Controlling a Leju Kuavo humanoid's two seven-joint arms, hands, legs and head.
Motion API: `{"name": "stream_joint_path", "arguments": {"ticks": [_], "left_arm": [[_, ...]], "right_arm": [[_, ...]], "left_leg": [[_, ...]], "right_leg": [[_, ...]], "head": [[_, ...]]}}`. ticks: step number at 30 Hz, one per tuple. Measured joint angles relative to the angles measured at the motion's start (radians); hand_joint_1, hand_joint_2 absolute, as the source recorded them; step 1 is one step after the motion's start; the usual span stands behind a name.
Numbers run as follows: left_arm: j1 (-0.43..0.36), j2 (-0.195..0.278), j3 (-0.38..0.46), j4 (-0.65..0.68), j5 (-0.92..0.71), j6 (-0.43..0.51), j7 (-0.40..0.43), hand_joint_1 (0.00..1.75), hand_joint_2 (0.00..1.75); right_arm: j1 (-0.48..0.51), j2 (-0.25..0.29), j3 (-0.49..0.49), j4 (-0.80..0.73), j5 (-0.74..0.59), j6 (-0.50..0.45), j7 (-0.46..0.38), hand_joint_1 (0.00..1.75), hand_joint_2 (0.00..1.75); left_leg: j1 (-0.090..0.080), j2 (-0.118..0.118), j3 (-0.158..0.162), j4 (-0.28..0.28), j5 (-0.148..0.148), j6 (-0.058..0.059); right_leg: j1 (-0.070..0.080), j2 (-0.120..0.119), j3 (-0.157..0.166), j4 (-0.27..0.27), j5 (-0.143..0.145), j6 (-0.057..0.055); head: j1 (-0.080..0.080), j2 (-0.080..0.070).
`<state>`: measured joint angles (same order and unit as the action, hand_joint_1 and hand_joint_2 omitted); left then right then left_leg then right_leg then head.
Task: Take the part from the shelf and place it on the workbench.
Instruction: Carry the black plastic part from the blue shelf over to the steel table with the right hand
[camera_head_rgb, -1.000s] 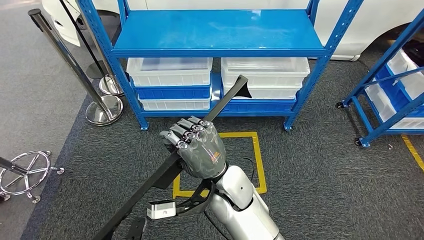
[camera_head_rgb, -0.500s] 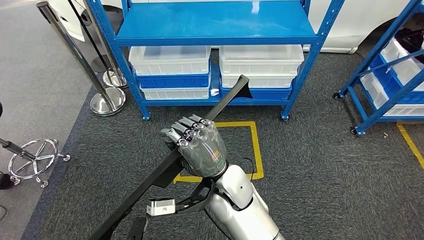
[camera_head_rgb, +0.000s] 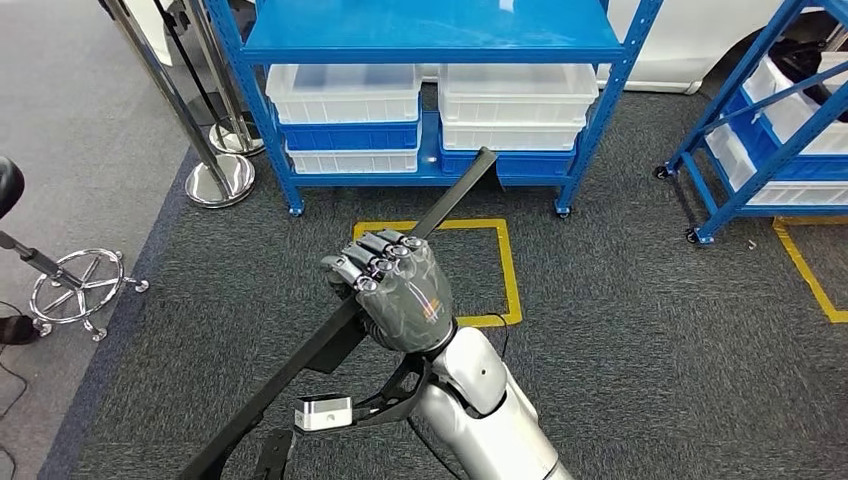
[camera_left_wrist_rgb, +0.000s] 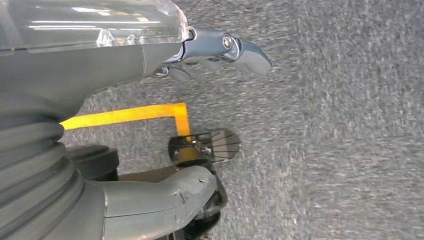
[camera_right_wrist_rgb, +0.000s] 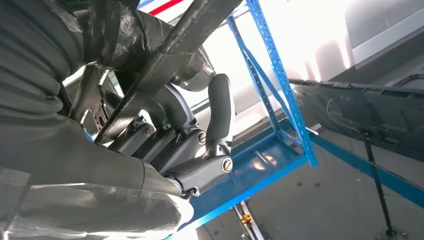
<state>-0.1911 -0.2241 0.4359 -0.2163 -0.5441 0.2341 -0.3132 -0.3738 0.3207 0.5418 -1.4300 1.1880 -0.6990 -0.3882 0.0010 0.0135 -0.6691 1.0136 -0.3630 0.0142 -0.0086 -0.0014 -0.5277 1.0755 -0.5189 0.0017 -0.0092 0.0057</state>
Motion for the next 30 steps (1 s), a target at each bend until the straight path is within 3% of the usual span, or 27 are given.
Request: {"name": "stream_joint_path", "arguments": {"ticks": [1, 3, 4, 6, 8, 9, 10, 11, 12, 13, 15, 16, 17, 19, 20, 21, 23, 24, 25, 26, 27, 28, 30], "left_arm": [[0.0, 0.0, 0.0, 0.0, 0.0, 0.0, 0.0, 0.0, 1.75], [0.001, 0.0, 0.0, 0.0, -0.001, 0.0, -0.001, 0.0, 1.75], [0.003, 0.0, 0.0, 0.0, -0.001, 0.0, 0.0, 0.0, 1.75], [0.008, 0.0, 0.0, 0.0, -0.001, 0.0, 0.0, 0.0, 1.75], [0.009, 0.0, 0.0, 0.0, -0.001, 0.0, 0.0, 0.0, 1.75], [0.009, 0.0, 0.0, 0.0, -0.001, 0.0, 0.0, 0.0, 1.75], [0.009, 0.001, 0.001, 0.0, -0.001, 0.0, 0.0, 0.0, 1.75], [0.01, 0.001, 0.001, 0.0, -0.001, 0.0, 0.0, 0.0, 1.75], [0.01, 0.001, 0.001, 0.0, -0.001, 0.0, 0.0, 0.0, 1.75], [0.008, 0.001, 0.001, 0.0, -0.001, 0.0, 0.0, 0.0, 1.75], [0.005, 0.001, 0.001, 0.0, -0.001, 0.0, 0.0, 0.0, 1.75], [0.003, 0.001, 0.001, 0.0, -0.001, 0.001, -0.001, 0.0, 1.75], [0.002, 0.001, 0.001, 0.0, -0.001, 0.001, -0.001, 0.0, 1.75], [0.003, 0.001, 0.001, 0.0, -0.001, 0.0, -0.001, 0.0, 1.75], [0.002, 0.0, 0.001, 0.0, -0.002, 0.0, -0.001, 0.0, 1.75], [0.001, 0.0, 0.001, 0.001, -0.002, 0.0, -0.001, 0.0, 1.75], [-0.002, 0.0, 0.002, 0.001, -0.004, -0.001, -0.001, 0.0, 1.75], [-0.002, 0.0, 0.002, 0.001, -0.005, -0.001, -0.001, 0.0, 1.75], [-0.002, 0.0, 0.002, 0.001, -0.007, -0.001, -0.001, 0.0, 1.75], [-0.002, 0.0, 0.003, 0.001, -0.008, -0.001, -0.001, 0.0, 1.75], [-0.003, 0.0, 0.004, 0.001, -0.01, -0.001, -0.001, 0.0, 1.75], [-0.003, 0.0, 0.005, 0.001, -0.012, -0.002, -0.002, 0.0, 1.75], [-0.004, -0.001, 0.01, 0.001, -0.018, -0.003, -0.009, 0.0, 1.75]], "right_arm": [[-0.002, 0.001, 0.0, 0.0, -0.001, 0.0, 0.0, 1.75, 1.75], [-0.002, 0.002, 0.0, 0.001, -0.003, 0.0, -0.001, 1.75, 1.75], [-0.002, 0.002, 0.0, 0.001, -0.003, 0.0, -0.001, 1.75, 1.75], [-0.002, 0.003, 0.001, 0.002, -0.003, 0.0, -0.001, 1.75, 1.75], [-0.002, 0.003, 0.001, 0.003, -0.003, 0.0, -0.001, 1.75, 1.75], [-0.002, 0.003, 0.001, 0.003, -0.003, 0.0, -0.001, 1.75, 1.75], [-0.001, 0.003, 0.001, 0.004, -0.003, 0.0, -0.001, 1.75, 1.75], [-0.001, 0.003, 0.001, 0.004, -0.003, 0.0, -0.001, 1.75, 1.75], [-0.001, 0.003, 0.001, 0.004, -0.003, 0.0, -0.001, 1.75, 1.75], [-0.001, 0.004, 0.001, 0.004, -0.003, 0.0, -0.001, 1.75, 1.75], [-0.001, 0.005, 0.001, 0.004, -0.003, 0.0, -0.001, 1.75, 1.75], [-0.002, 0.005, 0.001, 0.003, -0.003, 0.0, -0.002, 1.75, 1.75], [-0.003, 0.006, 0.001, 0.003, -0.003, 0.0, -0.003, 1.75, 1.75], [-0.003, 0.006, 0.001, 0.003, -0.005, 0.0, -0.01, 1.75, 1.75], [-0.003, 0.006, 0.0, 0.003, -0.006, 0.0, -0.016, 1.75, 1.75], [-0.003, 0.007, 0.0, 0.003, -0.009, 0.0, -0.024, 1.75, 1.75], [-0.002, 0.007, -0.001, 0.003, -0.015, 0.0, -0.039, 1.75, 1.75], [-0.002, 0.007, -0.003, 0.004, -0.019, 0.0, -0.045, 1.75, 1.75], [-0.002, 0.007, -0.005, 0.004, -0.023, 0.0, -0.049, 1.75, 1.75], [-0.002, 0.007, -0.006, 0.006, -0.029, 0.0, -0.052, 1.75, 1.75], [-0.002, 0.007, -0.007, 0.007, -0.034, 0.0, -0.053, 1.75, 1.75], [-0.003, 0.007, -0.008, 0.009, -0.038, 0.0, -0.051, 1.75, 1.75], [-0.008, 0.011, -0.008, 0.012, -0.043, 0.0, -0.042, 1.75, 1.75]], "left_leg": [[0.001, 0.0, -0.004, -0.001, 0.01, -0.006], [0.006, -0.001, -0.009, -0.005, 0.026, -0.019], [0.009, -0.002, -0.016, 0.004, 0.012, -0.025], [0.012, -0.005, -0.04, 0.075, -0.078, -0.035], [0.013, -0.005, -0.067, 0.203, -0.179, -0.041], [0.013, -0.005, -0.071, 0.259, -0.197, -0.043], [0.013, -0.005, -0.062, 0.292, -0.188, -0.044], [0.013, -0.005, -0.038, 0.293, -0.161, -0.044], [0.013, -0.005, 0.002, 0.261, -0.131, -0.043], [0.013, -0.006, 0.057, 0.198, -0.121, -0.041], [0.009, -0.009, 0.163, 0.051, -0.15, -0.031], [0.006, -0.011, 0.191, 0.004, -0.169, -0.024], [0.003, -0.012, 0.2, -0.018, -0.174, -0.016], [0.003, -0.009, 0.185, -0.021, -0.151, 0.0], [0.004, -0.006, 0.173, -0.022, -0.135, 0.01], [0.006, -0.004, 0.158, -0.025, -0.119, 0.018], [0.007, -0.001, 0.12, -0.025, -0.087, 0.028], [0.006, -0.001, 0.101, -0.023, -0.073, 0.028], [0.004, 0.0, 0.082, -0.022, -0.059, 0.027], [0.003, 0.0, 0.062, -0.019, -0.046, 0.026], [0.002, 0.0, 0.043, -0.017, -0.033, 0.024], [0.001, 0.0, 0.026, -0.013, -0.022, 0.021], [-0.002, -0.002, 0.002, -0.004, -0.006, 0.013]], "right_leg": [[0.004, 0.0, 0.02, -0.038, -0.019, -0.006], [0.007, -0.002, 0.012, -0.052, -0.004, -0.02], [0.006, -0.004, 0.002, -0.054, 0.008, -0.029], [0.004, -0.008, -0.025, -0.058, 0.036, -0.043], [0.005, -0.008, -0.06, -0.056, 0.064, -0.048], [0.006, -0.008, -0.079, -0.053, 0.078, -0.047], [0.006, -0.008, -0.1, -0.05, 0.092, -0.046], [0.006, -0.009, -0.12, -0.047, 0.104, -0.044], [0.005, -0.009, -0.138, -0.043, 0.116, -0.042], [0.005, -0.009, -0.154, -0.038, 0.127, -0.039], [0.006, -0.008, -0.171, -0.033, 0.148, -0.03], [0.006, -0.009, -0.173, -0.034, 0.158, -0.024], [0.006, -0.009, -0.173, -0.038, 0.17, -0.018], [0.005, -0.007, -0.177, -0.045, 0.184, -0.007], [0.004, -0.005, -0.187, -0.032, 0.162, -0.002], [0.003, -0.002, -0.201, 0.001, 0.12, 0.001], [0.0, 0.0, -0.236, 0.124, 0.007, 0.006], [0.0, 0.0, -0.246, 0.189, -0.025, 0.008], [-0.001, 0.0, -0.246, 0.237, -0.033, 0.01], [-0.001, 0.0, -0.231, 0.256, -0.017, 0.01], [-0.001, 0.0, -0.199, 0.24, 0.01, 0.007], [0.0, 0.0, -0.148, 0.193, 0.028, 0.002], [0.006, -0.001, -0.018, 0.043, 0.004, -0.01]], "head": [[0.0, 0.0], [0.0, 0.0], [0.0, 0.0], [0.0, 0.0], [-0.001, 0.0], [-0.001, 0.0], [-0.001, 0.0], [-0.001, 0.0], [-0.001, 0.0], [-0.001, 0.0], [-0.001, 0.0], [-0.001, 0.0], [-0.001, 0.0], [-0.001, 0.0], [0.0, 0.0], [0.0, 0.0], [0.001, 0.0], [0.001, 0.0], [0.001, 0.0], [0.001, 0.0], [0.001, 0.0], [0.001, 0.0], [0.001, 0.0]]}}
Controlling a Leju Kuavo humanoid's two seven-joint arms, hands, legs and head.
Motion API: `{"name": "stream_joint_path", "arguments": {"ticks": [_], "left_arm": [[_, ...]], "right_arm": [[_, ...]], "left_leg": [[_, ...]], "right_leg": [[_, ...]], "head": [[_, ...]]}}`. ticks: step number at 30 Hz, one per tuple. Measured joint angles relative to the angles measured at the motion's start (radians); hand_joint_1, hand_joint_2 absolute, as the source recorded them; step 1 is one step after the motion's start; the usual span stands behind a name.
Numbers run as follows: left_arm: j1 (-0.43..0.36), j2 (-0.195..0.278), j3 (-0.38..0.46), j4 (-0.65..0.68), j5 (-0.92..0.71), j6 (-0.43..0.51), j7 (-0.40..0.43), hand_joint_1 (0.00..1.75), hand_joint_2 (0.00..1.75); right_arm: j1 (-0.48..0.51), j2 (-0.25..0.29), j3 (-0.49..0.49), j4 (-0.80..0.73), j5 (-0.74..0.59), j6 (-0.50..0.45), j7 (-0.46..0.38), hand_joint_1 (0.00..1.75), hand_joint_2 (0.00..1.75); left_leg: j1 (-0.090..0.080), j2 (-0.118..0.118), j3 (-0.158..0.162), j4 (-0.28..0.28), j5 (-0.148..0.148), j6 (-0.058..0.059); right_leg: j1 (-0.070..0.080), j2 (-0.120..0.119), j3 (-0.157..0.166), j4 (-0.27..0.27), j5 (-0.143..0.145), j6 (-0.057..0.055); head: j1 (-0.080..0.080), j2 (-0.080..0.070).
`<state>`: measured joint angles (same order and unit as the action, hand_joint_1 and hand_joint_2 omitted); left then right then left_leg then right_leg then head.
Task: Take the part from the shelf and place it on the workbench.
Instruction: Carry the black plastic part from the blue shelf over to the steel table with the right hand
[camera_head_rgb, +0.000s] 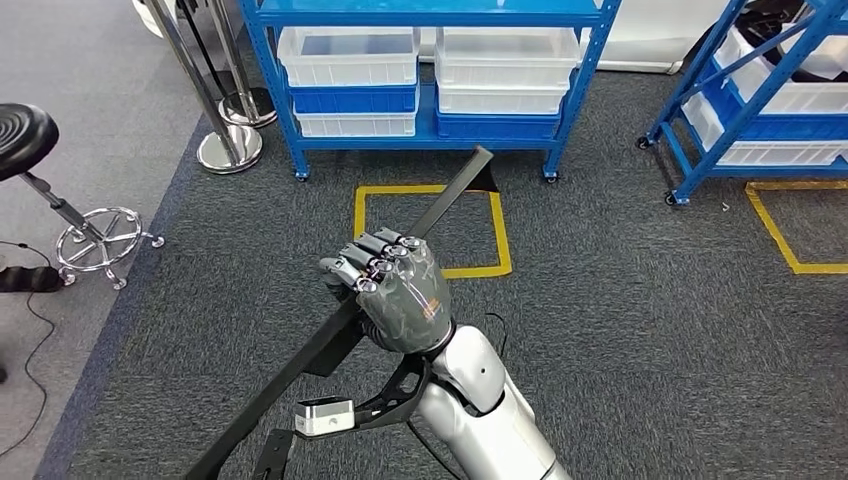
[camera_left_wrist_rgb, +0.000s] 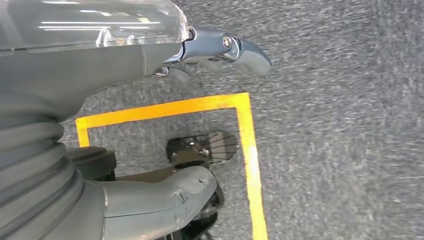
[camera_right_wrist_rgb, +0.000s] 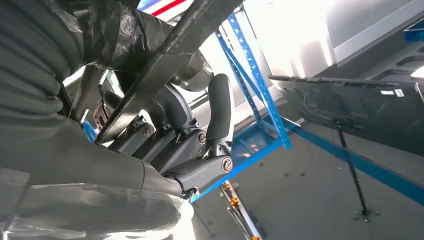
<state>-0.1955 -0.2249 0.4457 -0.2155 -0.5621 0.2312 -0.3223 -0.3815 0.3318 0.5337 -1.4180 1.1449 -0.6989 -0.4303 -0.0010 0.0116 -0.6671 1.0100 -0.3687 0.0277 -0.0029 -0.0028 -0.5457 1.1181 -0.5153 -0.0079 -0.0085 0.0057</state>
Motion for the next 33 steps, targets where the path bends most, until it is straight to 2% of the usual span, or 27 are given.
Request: {"name": "stream_joint_path", "arguments": {"ticks": [1, 2, 4, 5, 6, 7, 9, 10, 11, 12, 13, 15, 16, 17, 19, 21, 22, 24, 25, 26, 27, 28, 30, 31, 32, 33], "left_arm": [[-0.001, 0.0, 0.004, 0.0, -0.003, -0.001, -0.005, 0.0, 1.75], [-0.001, -0.001, 0.008, 0.0, -0.007, -0.002, -0.009, 0.0, 1.75], [-0.001, -0.001, 0.014, 0.0, -0.011, -0.003, -0.016, 0.0, 1.75], [0.001, -0.001, 0.016, 0.0, -0.013, -0.004, -0.018, 0.0, 1.75], [0.003, -0.001, 0.019, 0.0, -0.014, -0.004, -0.02, 0.0, 1.75], [0.004, -0.001, 0.021, 0.0, -0.014, -0.005, -0.022, 0.0, 1.75], [0.005, -0.001, 0.024, 0.0, -0.014, -0.006, -0.026, 0.0, 1.75], [0.006, 0.0, 0.025, 0.0, -0.014, -0.006, -0.028, 0.0, 1.75], [0.006, 0.0, 0.026, 0.0, -0.014, -0.007, -0.03, 0.0, 1.75], [0.007, 0.0, 0.027, 0.0, -0.014, -0.008, -0.032, 0.0, 1.75], [0.007, 0.0, 0.028, 0.0, -0.014, -0.009, -0.034, 0.0, 1.75], [0.005, 0.0, 0.03, 0.0, -0.015, -0.011, -0.038, 0.0, 1.75], [0.004, 0.0, 0.03, 0.0, -0.016, -0.012, -0.04, 0.0, 1.75], [0.004, 0.0, 0.031, 0.0, -0.017, -0.012, -0.041, 0.0, 1.75], [0.005, 0.0, 0.032, 0.0, -0.019, -0.012, -0.043, 0.0, 1.75], [0.004, 0.0, 0.032, 0.0, -0.021, -0.012, -0.044, 0.0, 1.75], [0.003, 0.0, 0.032, 0.0, -0.023, -0.012, -0.044, 0.0, 1.75], [0.003, 0.0, 0.033, 0.0, -0.024, -0.012, -0.045, 0.0, 1.75], [0.004, 0.0, 0.033, 0.0, -0.024, -0.012, -0.045, 0.0, 1.75], [0.005, 0.0, 0.033, 0.0, -0.024, -0.012, -0.046, 0.0, 1.75], [0.005, 0.0, 0.034, 0.0, -0.024, -0.013, -0.046, 0.0, 1.75], [0.005, 0.0, 0.034, 0.0, -0.024, -0.014, -0.046, 0.0, 1.75], [0.005, 0.0, 0.034, 0.0, -0.025, -0.017, -0.046, 0.0, 1.75], [0.005, 0.0, 0.034, 0.0, -0.026, -0.018, -0.046, 0.0, 1.75], [0.004, 0.001, 0.034, 0.0, -0.027, -0.018, -0.046, 0.0, 1.75], [0.004, 0.001, 0.034, 0.0, -0.028, -0.018, -0.046, 0.0, 1.75]], "right_arm": [[-0.004, 0.002, 0.0, 0.002, 0.0, 0.0, 0.007, 1.75, 1.75], [-0.006, 0.004, 0.0, 0.004, 0.002, 0.0, 0.015, 1.75, 1.75], [-0.009, 0.004, 0.0, 0.009, 0.007, 0.0, 0.029, 1.75, 1.75], [-0.009, 0.004, 0.0, 0.011, 0.008, 0.0, 0.034, 1.75, 1.75], [-0.009, 0.004, 0.0, 0.013, 0.008, 0.0, 0.037, 1.75, 1.75], [-0.009, 0.004, 0.0, 0.015, 0.007, 0.0, 0.039, 1.75, 1.75], [-0.009, 0.004, 0.0, 0.019, 0.006, 0.0, 0.042, 1.75, 1.75], [-0.009, 0.004, 0.0, 0.021, 0.006, 0.0, 0.043, 1.75, 1.75], [-0.008, 0.003, 0.0, 0.025, 0.005, 0.0, 0.043, 1.75, 1.75], [-0.009, 0.003, 0.0, 0.027, 0.004, 0.0, 0.043, 1.75, 1.75], [-0.009, 0.003, 0.001, 0.029, 0.004, 0.0, 0.043, 1.75, 1.75], [-0.014, 0.003, 0.003, 0.032, 0.006, 0.0, 0.044, 1.75, 1.75], [-0.017, 0.003, 0.006, 0.033, 0.007, 0.0, 0.046, 1.75, 1.75], [-0.02, 0.002, 0.009, 0.035, 0.008, 0.0, 0.049, 1.75, 1.75], [-0.026, 0.0, 0.015, 0.04, 0.009, 0.0, 0.054, 1.75, 1.75], [-0.033, -0.004, 0.022, 0.042, 0.005, 0.0, 0.056, 1.75, 1.75], [-0.037, -0.006, 0.026, 0.043, -0.002, 0.0, 0.058, 1.75, 1.75], [-0.044, -0.014, 0.036, 0.048, -0.026, 0.0, 0.063, 1.75, 1.75], [-0.044, -0.02, 0.04, 0.052, -0.04, 0.0, 0.065, 1.75, 1.75], [-0.044, -0.025, 0.044, 0.055, -0.05, 0.0, 0.066, 1.75, 1.75], [-0.045, -0.029, 0.047, 0.057, -0.057, 0.0, 0.066, 1.75, 1.75], [-0.048, -0.032, 0.052, 0.058, -0.062, 0.0, 0.067, 1.75, 1.75], [-0.058, -0.035, 0.062, 0.059, -0.073, 0.0, 0.067, 1.75, 1.75], [-0.064, -0.036, 0.069, 0.059, -0.077, 0.0, 0.067, 1.75, 1.75], [-0.067, -0.037, 0.074, 0.06, -0.08, 0.0, 0.067, 1.75, 1.75], [-0.069, -0.037, 0.077, 0.061, -0.082, 0.0, 0.067, 1.75, 1.75]], "left_leg": [[0.0, 0.0, -0.005, 0.003, 0.007, -0.005], [0.0, 0.0, -0.008, 0.003, 0.015, -0.012], [0.005, 0.0, -0.011, -0.002, 0.031, -0.026], [0.007, -0.001, -0.018, 0.004, 0.023, -0.033], [0.009, -0.002, -0.03, 0.029, -0.005, -0.04], [0.011, -0.004, -0.047, 0.074, -0.048, -0.046], [0.014, -0.005, -0.086, 0.205, -0.136, -0.057], [0.015, -0.005, -0.095, 0.255, -0.153, -0.061], [0.015, -0.005, -0.089, 0.277, -0.151, -0.063], [0.015, -0.005, -0.062, 0.256, -0.135, -0.063], [0.015, -0.005, -0.015, 0.198, -0.112, -0.061], [0.012, -0.005, 0.084, 0.057, -0.092, -0.05], [0.01, -0.005, 0.111, 0.012, -0.091, -0.044], [0.007, -0.005, 0.122, -0.007, -0.095, -0.036], [0.008, -0.004, 0.121, -0.017, -0.088, -0.02], [0.013, -0.003, 0.121, -0.031, -0.077, -0.004], [0.016, -0.002, 0.119, -0.036, -0.071, 0.003], [0.014, -0.001, 0.111, -0.036, -0.066, 0.008], [0.014, -0.001, 0.106, -0.034, -0.064, 0.009], [0.014, 0.001, 0.102, -0.031, -0.063, 0.008], [0.014, 0.003, 0.099, -0.027, -0.063, 0.007], [0.014, 0.006, 0.096, -0.021, -0.064, 0.005], [0.011, 0.014, 0.09, -0.007, -0.07, -0.003], [0.008, 0.019, 0.087, 0.0, -0.073, -0.009], [0.005, 0.025, 0.085, 0.004, -0.075, -0.014], [0.003, 0.032, 0.084, 0.005, -0.075, -0.019]], "right_leg": [[0.003, -0.001, 0.045, -0.061, -0.024, -0.004], [0.007, -0.001, 0.07, -0.099, -0.041, -0.008], [0.008, -0.002, 0.064, -0.115, -0.031, -0.017], [0.007, -0.003, 0.058, -0.117, -0.019, -0.024], [0.004, -0.004, 0.048, -0.12, -0.007, -0.031], [0.001, -0.005, 0.037, -0.121, 0.005, -0.035], [0.002, -0.005, 0.012, -0.12, 0.024, -0.038], [0.002, -0.005, 0.001, -0.119, 0.031, -0.037], [0.002, -0.005, -0.009, -0.117, 0.038, -0.036], [0.002, -0.005, -0.017, -0.115, 0.043, -0.034], [0.002, -0.005, -0.023, -0.112, 0.047, -0.032], [0.004, -0.005, -0.032, -0.106, 0.052, -0.026], [0.005, -0.006, -0.035, -0.104, 0.055, -0.021], [0.006, -0.006, -0.038, -0.103, 0.058, -0.017], [0.007, -0.006, -0.04, -0.103, 0.062, -0.005], [0.006, -0.004, -0.055, -0.073, 0.039, 0.006], [0.005, -0.002, -0.076, -0.029, 0.011, 0.011], [0.0, 0.0, -0.139, 0.102, -0.055, 0.019], [-0.002, 0.0, -0.163, 0.156, -0.072, 0.022], [-0.004, -0.001, -0.173, 0.178, -0.071, 0.024], [-0.006, -0.002, -0.164, 0.165, -0.053, 0.025], [-0.008, -0.006, -0.136, 0.113, -0.02, 0.024], [-0.006, -0.037, -0.071, -0.017, 0.031, 0.019], [-0.004, -0.048, -0.051, -0.061, 0.043, 0.014], [0.0, -0.054, -0.046, -0.078, 0.043, 0.009], [0.002, -0.047, -0.049, -0.08, 0.044, 0.003]], "head": [[0.0, 0.0], [0.0, 0.0], [0.0, 0.0], [0.0, 0.0], [0.0, 0.0], [0.0, 0.0], [-0.001, 0.0], [0.0, 0.0], [-0.001, 0.0], [-0.001, 0.0], [-0.001, 0.0], [0.0, 0.0], [0.0, 0.0], [0.0, 0.0], [0.0, 0.0], [0.0, 0.0], [0.0, 0.0], [0.0, 0.0], [0.0, 0.0], [0.0, 0.0], [0.0, 0.0], [0.0, 0.0], [0.0, 0.0], [0.0, 0.0], [0.0, 0.0], [0.0, 0.0]]}}
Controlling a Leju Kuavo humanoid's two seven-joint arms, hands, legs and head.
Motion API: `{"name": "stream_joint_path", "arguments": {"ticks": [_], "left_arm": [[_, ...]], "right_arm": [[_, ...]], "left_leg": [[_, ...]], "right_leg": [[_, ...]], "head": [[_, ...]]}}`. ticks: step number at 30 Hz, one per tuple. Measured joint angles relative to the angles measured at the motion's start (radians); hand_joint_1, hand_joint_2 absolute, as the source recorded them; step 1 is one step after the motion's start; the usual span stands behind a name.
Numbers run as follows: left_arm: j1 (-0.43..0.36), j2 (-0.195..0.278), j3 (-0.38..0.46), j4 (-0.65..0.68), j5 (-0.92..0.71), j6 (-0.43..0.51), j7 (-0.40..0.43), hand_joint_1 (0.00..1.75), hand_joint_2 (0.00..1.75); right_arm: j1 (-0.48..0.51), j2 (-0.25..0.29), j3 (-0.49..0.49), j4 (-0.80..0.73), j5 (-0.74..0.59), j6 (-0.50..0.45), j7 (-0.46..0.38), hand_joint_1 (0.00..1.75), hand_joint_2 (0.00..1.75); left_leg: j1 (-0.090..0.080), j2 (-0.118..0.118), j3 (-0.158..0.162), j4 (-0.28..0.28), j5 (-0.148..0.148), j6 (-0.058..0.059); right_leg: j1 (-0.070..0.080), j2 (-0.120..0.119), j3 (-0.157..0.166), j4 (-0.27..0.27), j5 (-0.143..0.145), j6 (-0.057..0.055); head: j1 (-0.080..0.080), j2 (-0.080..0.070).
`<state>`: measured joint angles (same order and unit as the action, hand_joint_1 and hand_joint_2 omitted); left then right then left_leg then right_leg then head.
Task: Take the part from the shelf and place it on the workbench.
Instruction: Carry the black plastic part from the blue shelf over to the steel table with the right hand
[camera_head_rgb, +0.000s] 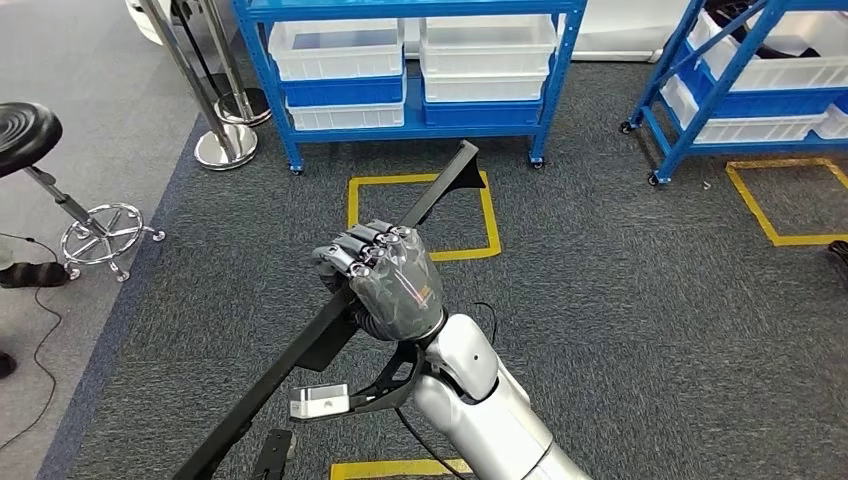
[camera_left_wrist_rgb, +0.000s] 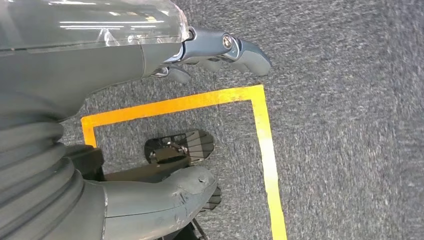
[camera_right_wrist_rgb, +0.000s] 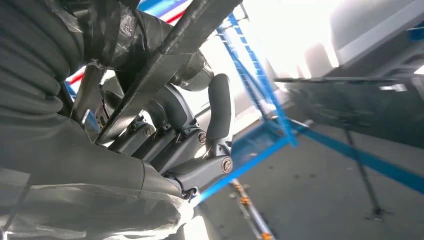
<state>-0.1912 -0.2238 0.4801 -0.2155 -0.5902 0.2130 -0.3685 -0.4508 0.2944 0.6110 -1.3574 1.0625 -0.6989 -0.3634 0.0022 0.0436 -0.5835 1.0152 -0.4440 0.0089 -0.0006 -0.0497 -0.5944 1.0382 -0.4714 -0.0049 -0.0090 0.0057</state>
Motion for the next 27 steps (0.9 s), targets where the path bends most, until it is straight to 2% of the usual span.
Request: {"name": "stream_joint_path", "arguments": {"ticks": [2, 3, 4, 6, 7, 8, 9, 10, 12, 13, 14, 15, 17, 19, 21, 22, 23, 24, 25, 27], "left_arm": [[-0.001, 0.0, 0.0, 0.0, -0.002, 0.0, 0.0, 0.0, 1.75], [-0.001, 0.0, 0.0, 0.0, -0.002, -0.001, 0.0, 0.0, 1.75], [-0.002, 0.0, 0.0, 0.0, -0.003, -0.001, 0.0, 0.0, 1.75], [-0.001, 0.001, 0.001, 0.0, -0.004, -0.003, 0.0, 0.0, 1.75], [0.0, 0.002, 0.001, 0.0, -0.004, -0.003, 0.0, 0.0, 1.75], [0.001, 0.003, 0.002, 0.0, -0.005, -0.004, 0.0, 0.0, 1.75], [0.001, 0.003, 0.002, 0.0, -0.005, -0.004, 0.0, 0.0, 1.75], [0.001, 0.003, 0.002, 0.0, -0.006, -0.005, 0.0, 0.0, 1.75], [0.0, 0.004, 0.002, 0.0, -0.006, -0.005, 0.0, 0.0, 1.75], [-0.001, 0.005, 0.002, 0.0, -0.006, -0.005, 0.0, 0.0, 1.75], [-0.001, 0.006, 0.003, 0.0, -0.007, -0.005, 0.0, 0.0, 1.75], [-0.001, 0.007, 0.003, 0.0, -0.007, -0.005, 0.0, 0.0, 1.75], [-0.002, 0.006, 0.003, 0.0, -0.007, -0.006, -0.001, 0.0, 1.75], [-0.005, 0.005, 0.004, 0.0, -0.007, -0.005, -0.002, 0.0, 1.75], [-0.004, 0.004, 0.004, 0.0, -0.006, -0.004, -0.003, 0.0, 1.75], [-0.003, 0.004, 0.005, 0.0, -0.006, -0.004, -0.003, 0.0, 1.75], [-0.002, 0.004, 0.005, 0.0, -0.006, -0.003, -0.003, 0.0, 1.75], [-0.001, 0.004, 0.005, 0.0, -0.006, -0.003, -0.003, 0.0, 1.75], [-0.001, 0.004, 0.005, 0.0, -0.006, -0.003, -0.003, 0.0, 1.75], [-0.002, 0.004, 0.005, 0.0, -0.006, -0.003, -0.003, 0.0, 1.75]], "right_arm": [[-0.001, -0.001, 0.004, 0.002, -0.002, 0.0, 0.0, 1.75, 1.75], [-0.003, -0.001, 0.005, 0.003, -0.003, 0.0, 0.0, 1.75, 1.75], [-0.005, -0.001, 0.009, 0.003, -0.005, 0.0, 0.0, 1.75, 1.75], [-0.008, -0.002, 0.018, 0.005, -0.01, 0.0, 0.001, 1.75, 1.75], [-0.009, -0.003, 0.022, 0.007, -0.012, 0.0, 0.003, 1.75, 1.75], [-0.01, -0.005, 0.025, 0.008, -0.014, 0.0, 0.005, 1.75, 1.75], [-0.01, -0.007, 0.028, 0.009, -0.016, 0.0, 0.008, 1.75, 1.75], [-0.011, -0.009, 0.031, 0.009, -0.017, 0.0, 0.011, 1.75, 1.75], [-0.016, -0.011, 0.036, 0.009, -0.019, 0.0, 0.015, 1.75, 1.75], [-0.02, -0.012, 0.039, 0.009, -0.019, 0.0, 0.016, 1.75, 1.75], [-0.023, -0.012, 0.041, 0.009, -0.02, 0.0, 0.017, 1.75, 1.75], [-0.025, -0.013, 0.042, 0.009, -0.02, 0.0, 0.018, 1.75, 1.75], [-0.027, -0.016, 0.044, 0.008, -0.021, 0.0, 0.018, 1.75, 1.75], [-0.031, -0.019, 0.044, 0.007, -0.022, 0.0, 0.018, 1.75, 1.75], [-0.036, -0.023, 0.045, 0.006, -0.023, 0.0, 0.018, 1.75, 1.75], [-0.037, -0.025, 0.046, 0.006, -0.023, 0.0, 0.018, 1.75, 1.75], [-0.037, -0.029, 0.046, 0.006, -0.023, 0.0, 0.019, 1.75, 1.75], [-0.037, -0.033, 0.046, 0.006, -0.022, 0.0, 0.02, 1.75, 1.75], [-0.037, -0.036, 0.046, 0.006, -0.021, 0.0, 0.023, 1.75, 1.75], [-0.041, -0.041, 0.046, 0.004, -0.018, 0.0, 0.027, 1.75, 1.75]], "left_leg": [[0.001, 0.011, -0.001, 0.003, -0.005, -0.01], [0.003, 0.007, -0.008, 0.021, -0.021, -0.015], [0.005, -0.001, -0.023, 0.057, -0.047, -0.02], [0.007, -0.022, -0.079, 0.183, -0.117, -0.026], [0.008, -0.027, -0.106, 0.243, -0.14, -0.027], [0.008, -0.031, -0.121, 0.277, -0.145, -0.027], [0.008, -0.034, -0.117, 0.273, -0.13, -0.025], [0.008, -0.039, -0.096, 0.232, -0.1, -0.021], [0.009, -0.073, -0.03, 0.097, -0.036, -0.01], [0.008, -0.09, -0.005, 0.045, -0.021, -0.005], [0.008, -0.103, 0.009, 0.015, -0.016, -0.002], [0.006, -0.105, 0.012, 0.006, -0.02, 0.0], [0.007, -0.087, 0.016, -0.006, -0.013, 0.006], [0.012, -0.065, 0.022, -0.022, -0.003, 0.016], [0.012, -0.042, 0.023, -0.027, -0.001, 0.022], [0.011, -0.03, 0.022, -0.026, -0.001, 0.023], [0.011, -0.018, 0.021, -0.024, -0.002, 0.024], [0.01, -0.007, 0.02, -0.022, -0.003, 0.023], [0.01, 0.004, 0.019, -0.019, -0.005, 0.022], [0.009, 0.022, 0.019, -0.012, -0.012, 0.016]], "right_leg": [[-0.002, 0.017, -0.004, -0.002, 0.006, -0.013], [-0.003, 0.025, -0.006, -0.004, 0.01, -0.019], [-0.005, 0.033, -0.007, -0.006, 0.014, -0.026], [-0.005, 0.049, -0.012, -0.006, 0.018, -0.032], [-0.003, 0.058, -0.015, -0.006, 0.02, -0.034], [-0.002, 0.067, -0.016, -0.005, 0.021, -0.034], [-0.002, 0.077, -0.017, -0.004, 0.021, -0.035], [-0.002, 0.087, -0.017, -0.002, 0.022, -0.034], [-0.001, 0.107, -0.018, 0.001, 0.023, -0.031], [-0.002, 0.117, -0.021, 0.002, 0.024, -0.027], [-0.003, 0.127, -0.026, 0.003, 0.027, -0.021], [-0.006, 0.135, -0.03, 0.002, 0.031, -0.014], [-0.008, 0.146, -0.034, -0.001, 0.035, -0.001], [-0.004, 0.118, -0.052, 0.036, 0.008, 0.009], [-0.004, 0.075, -0.106, 0.149, -0.054, 0.016], [-0.006, 0.065, -0.135, 0.211, -0.079, 0.018], [-0.008, 0.059, -0.155, 0.251, -0.089, 0.02], [-0.009, 0.055, -0.157, 0.255, -0.081, 0.022], [-0.011, 0.05, -0.138, 0.221, -0.055, 0.022], [-0.008, 0.019, -0.067, 0.091, 0.001, 0.017]], "head": [[0.0, 0.0], [0.0, 0.0], [0.0, 0.0], [0.0, 0.0], [0.0, 0.0], [0.0, 0.0], [0.0, 0.0], [0.0, 0.0], [0.0, 0.0], [0.0, 0.0], [0.0, 0.0], [0.0, 0.0], [0.0, 0.0], [0.001, 0.0], [0.001, 0.0], [0.001, 0.0], [0.001, 0.0], [0.001, 0.0], [0.001, 0.0], [0.001, 0.0]]}}
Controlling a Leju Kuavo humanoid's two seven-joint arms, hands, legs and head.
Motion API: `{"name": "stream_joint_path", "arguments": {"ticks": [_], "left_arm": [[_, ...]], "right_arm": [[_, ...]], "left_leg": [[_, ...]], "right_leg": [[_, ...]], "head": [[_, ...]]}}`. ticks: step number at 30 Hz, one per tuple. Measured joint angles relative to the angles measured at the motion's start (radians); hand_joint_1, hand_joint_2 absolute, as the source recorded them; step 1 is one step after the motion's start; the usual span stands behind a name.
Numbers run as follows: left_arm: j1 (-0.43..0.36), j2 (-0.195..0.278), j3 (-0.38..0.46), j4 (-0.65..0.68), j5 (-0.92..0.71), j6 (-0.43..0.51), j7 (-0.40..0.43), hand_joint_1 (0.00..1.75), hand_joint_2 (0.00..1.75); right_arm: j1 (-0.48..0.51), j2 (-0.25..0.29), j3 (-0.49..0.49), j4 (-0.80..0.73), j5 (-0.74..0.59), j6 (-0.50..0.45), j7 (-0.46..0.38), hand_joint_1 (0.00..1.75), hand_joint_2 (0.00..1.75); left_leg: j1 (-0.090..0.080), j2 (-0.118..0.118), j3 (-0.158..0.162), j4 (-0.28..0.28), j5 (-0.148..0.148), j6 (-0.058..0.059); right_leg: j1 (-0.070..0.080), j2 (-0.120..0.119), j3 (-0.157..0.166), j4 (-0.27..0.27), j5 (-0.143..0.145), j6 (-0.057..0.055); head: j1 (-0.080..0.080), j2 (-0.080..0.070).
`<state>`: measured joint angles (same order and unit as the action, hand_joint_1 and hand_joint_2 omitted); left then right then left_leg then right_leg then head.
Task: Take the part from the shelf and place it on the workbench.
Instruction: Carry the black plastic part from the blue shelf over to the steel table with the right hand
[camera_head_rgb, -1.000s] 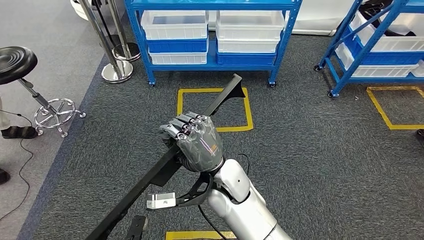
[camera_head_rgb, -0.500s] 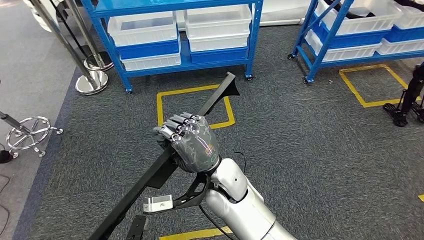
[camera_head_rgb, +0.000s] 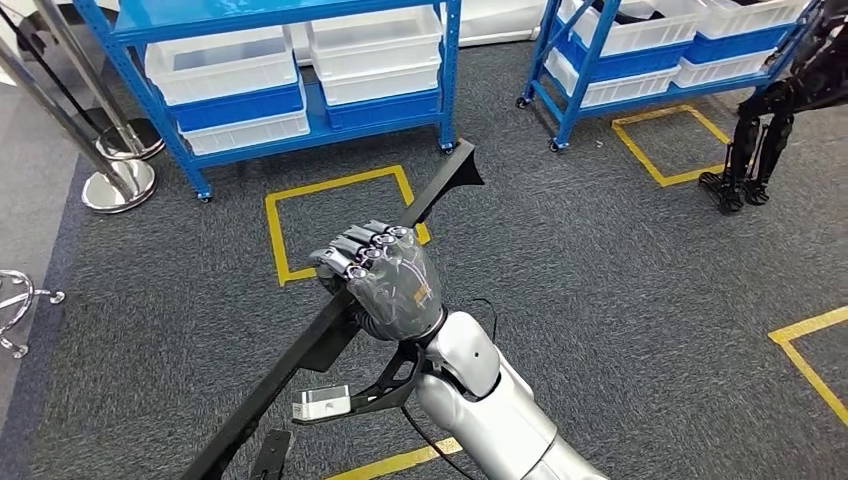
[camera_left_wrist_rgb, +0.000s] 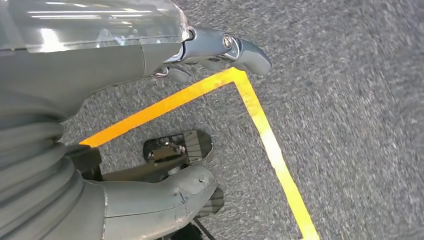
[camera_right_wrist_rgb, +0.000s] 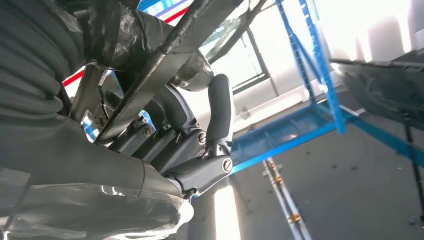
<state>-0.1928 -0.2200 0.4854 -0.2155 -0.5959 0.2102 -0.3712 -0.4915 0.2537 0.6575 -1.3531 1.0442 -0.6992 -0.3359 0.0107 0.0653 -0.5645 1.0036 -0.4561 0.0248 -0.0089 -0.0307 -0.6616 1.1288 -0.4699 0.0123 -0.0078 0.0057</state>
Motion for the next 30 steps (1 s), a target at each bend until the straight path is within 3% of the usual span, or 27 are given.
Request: {"name": "stream_joint_path", "arguments": {"ticks": [2, 3, 5, 6, 8, 10, 11, 12, 13, 14, 16, 18, 20, 21, 22, 25, 27, 28, 30], "left_arm": [[-0.001, 0.0, 0.001, 0.0, 0.0, 0.0, 0.0, 0.0, 1.75], [-0.001, 0.0, 0.002, 0.0, 0.0, 0.0, 0.0, 0.0, 1.75], [-0.001, 0.0, 0.004, 0.0, 0.0, 0.0, 0.0, 0.0, 1.75], [-0.001, 0.0, 0.005, 0.0, 0.0, 0.0, -0.001, 0.0, 1.75], [-0.001, 0.0, 0.006, 0.0, 0.0, 0.0, -0.002, 0.0, 1.75], [0.003, 0.0, 0.008, 0.0, 0.0, 0.0, -0.003, 0.0, 1.75], [0.005, 0.0, 0.009, 0.0, 0.0, 0.0, -0.004, 0.0, 1.75], [0.007, 0.001, 0.01, 0.0, 0.0, 0.0, -0.004, 0.0, 1.75], [0.008, 0.002, 0.011, 0.0, -0.001, 0.0, -0.005, 0.0, 1.75], [0.008, 0.002, 0.011, 0.0, -0.001, 0.0, -0.006, 0.0, 1.75], [0.008, 0.003, 0.013, 0.0, -0.001, -0.001, -0.007, 0.0, 1.75], [0.008, 0.004, 0.015, 0.0, -0.002, -0.002, -0.007, 0.0, 1.75], [0.007, 0.005, 0.016, 0.0, -0.002, -0.002, -0.007, 0.0, 1.75], [0.006, 0.005, 0.016, 0.0, -0.003, -0.002, -0.007, 0.0, 1.75], [0.004, 0.004, 0.016, 0.0, -0.004, -0.002, -0.007, 0.0, 1.75], [0.005, 0.004, 0.017, 0.0, -0.005, -0.002, -0.006, 0.0, 1.75], [0.007, 0.004, 0.017, 0.0, -0.006, -0.003, -0.004, 0.0, 1.75], [0.007, 0.004, 0.017, 0.0, -0.007, -0.003, -0.002, 0.0, 1.75], [0.006, 0.004, 0.017, 0.0, -0.012, -0.003, 0.001, 0.0, 1.75]], "right_arm": [[-0.005, -0.002, 0.0, -0.003, 0.001, 0.0, 0.003, 1.75, 1.75], [-0.006, -0.003, 0.0, -0.004, 0.001, 0.0, 0.004, 1.75, 1.75], [-0.007, -0.005, 0.001, -0.005, 0.002, 0.0, 0.004, 1.75, 1.75], [-0.008, -0.006, 0.001, -0.005, 0.002, 0.0, 0.005, 1.75, 1.75], [-0.009, -0.007, 0.001, -0.007, 0.002, 0.0, 0.006, 1.75, 1.75], [-0.01, -0.008, 0.001, -0.008, 0.003, 0.0, 0.008, 1.75, 1.75], [-0.01, -0.01, 0.001, -0.008, 0.003, 0.0, 0.01, 1.75, 1.75], [-0.009, -0.012, 0.001, -0.008, 0.003, 0.0, 0.011, 1.75, 1.75], [-0.009, -0.014, 0.001, -0.009, 0.003, 0.0, 0.013, 1.75, 1.75], [-0.009, -0.015, 0.001, -0.01, 0.003, 0.0, 0.013, 1.75, 1.75], [-0.011, -0.016, 0.001, -0.015, 0.004, 0.0, 0.016, 1.75, 1.75], [-0.013, -0.018, 0.001, -0.02, 0.006, 0.0, 0.019, 1.75, 1.75], [-0.013, -0.022, 0.001, -0.025, 0.008, 0.0, 0.021, 1.75, 1.75], [-0.012, -0.025, 0.001, -0.029, 0.008, 0.0, 0.021, 1.75, 1.75], [-0.013, -0.027, 0.001, -0.032, 0.008, 0.0, 0.021, 1.75, 1.75], [-0.013, -0.032, 0.002, -0.037, 0.011, 0.0, 0.021, 1.75, 1.75], [-0.011, -0.037, 0.002, -0.037, 0.014, 0.0, 0.022, 1.75, 1.75], [-0.01, -0.039, 0.002, -0.037, 0.015, 0.0, 0.023, 1.75, 1.75], [-0.011, -0.042, 0.002, -0.039, 0.016, 0.0, 0.023, 1.75, 1.75]], "left_leg": [[-0.005, 0.014, -0.001, 0.008, -0.007, -0.01], [-0.007, 0.021, -0.001, 0.01, -0.009, -0.016], [-0.006, 0.03, 0.001, 0.011, -0.013, -0.027], [-0.003, 0.021, -0.001, 0.021, -0.024, -0.032], [0.001, -0.019, -0.03, 0.093, -0.074, -0.04], [0.002, -0.049, -0.09, 0.227, -0.138, -0.044], [0.002, -0.054, -0.116, 0.28, -0.154, -0.045], [0.001, -0.056, -0.126, 0.3, -0.149, -0.043], [0.001, -0.059, -0.118, 0.279, -0.124, -0.04], [0.001, -0.067, -0.094, 0.222, -0.086, -0.036], [0.003, -0.112, -0.036, 0.091, -0.024, -0.024], [0.002, -0.145, -0.009, 0.027, -0.011, -0.015], [0.003, -0.131, -0.004, 0.012, -0.009, -0.01], [0.005, -0.118, 0.0, 0.003, -0.004, -0.005], [0.008, -0.105, 0.005, -0.006, 0.001, 0.001], [0.005, -0.062, 0.01, -0.015, 0.006, 0.01], [0.003, -0.034, 0.008, -0.012, 0.003, 0.01], [0.003, -0.021, 0.008, -0.01, 0.001, 0.008], [0.003, 0.003, 0.007, -0.002, -0.005, 0.001]], "right_leg": [[0.006, -0.024, 0.04, -0.081, 0.02, -0.01], [0.009, -0.025, 0.041, -0.087, 0.016, -0.016], [0.008, -0.003, 0.039, -0.09, 0.02, -0.027], [0.006, 0.006, 0.039, -0.092, 0.023, -0.033], [0.001, 0.024, 0.04, -0.096, 0.028, -0.042], [0.002, 0.045, 0.038, -0.095, 0.029, -0.046], [0.004, 0.057, 0.037, -0.095, 0.03, -0.046], [0.005, 0.07, 0.037, -0.093, 0.03, -0.046], [0.005, 0.084, 0.037, -0.092, 0.03, -0.046], [0.006, 0.097, 0.038, -0.09, 0.03, -0.046], [0.005, 0.122, 0.036, -0.087, 0.031, -0.044], [0.001, 0.144, 0.026, -0.085, 0.036, -0.034], [-0.003, 0.165, 0.018, -0.088, 0.044, -0.019], [-0.001, 0.159, 0.015, -0.086, 0.041, -0.013], [0.002, 0.139, 0.006, -0.067, 0.029, -0.008], [0.003, 0.055, -0.072, 0.092, -0.054, 0.001], [-0.003, 0.039, -0.109, 0.166, -0.072, 0.006], [-0.006, 0.034, -0.101, 0.153, -0.056, 0.008], [-0.01, 0.007, -0.036, 0.033, 0.0, 0.01]], "head": [[0.0, 0.0], [0.0, 0.0], [0.0, 0.0], [0.0, 0.0], [-0.001, 0.0], [-0.001, 0.0], [-0.001, 0.0], [-0.001, 0.0], [-0.001, 0.0], [-0.001, 0.0], [0.0, 0.0], [-0.001, 0.0], [-0.001, 0.0], [0.0, 0.0], [0.001, 0.0], [0.005, 0.0], [0.005, 0.0], [0.005, 0.0], [0.005, 0.0]]}}
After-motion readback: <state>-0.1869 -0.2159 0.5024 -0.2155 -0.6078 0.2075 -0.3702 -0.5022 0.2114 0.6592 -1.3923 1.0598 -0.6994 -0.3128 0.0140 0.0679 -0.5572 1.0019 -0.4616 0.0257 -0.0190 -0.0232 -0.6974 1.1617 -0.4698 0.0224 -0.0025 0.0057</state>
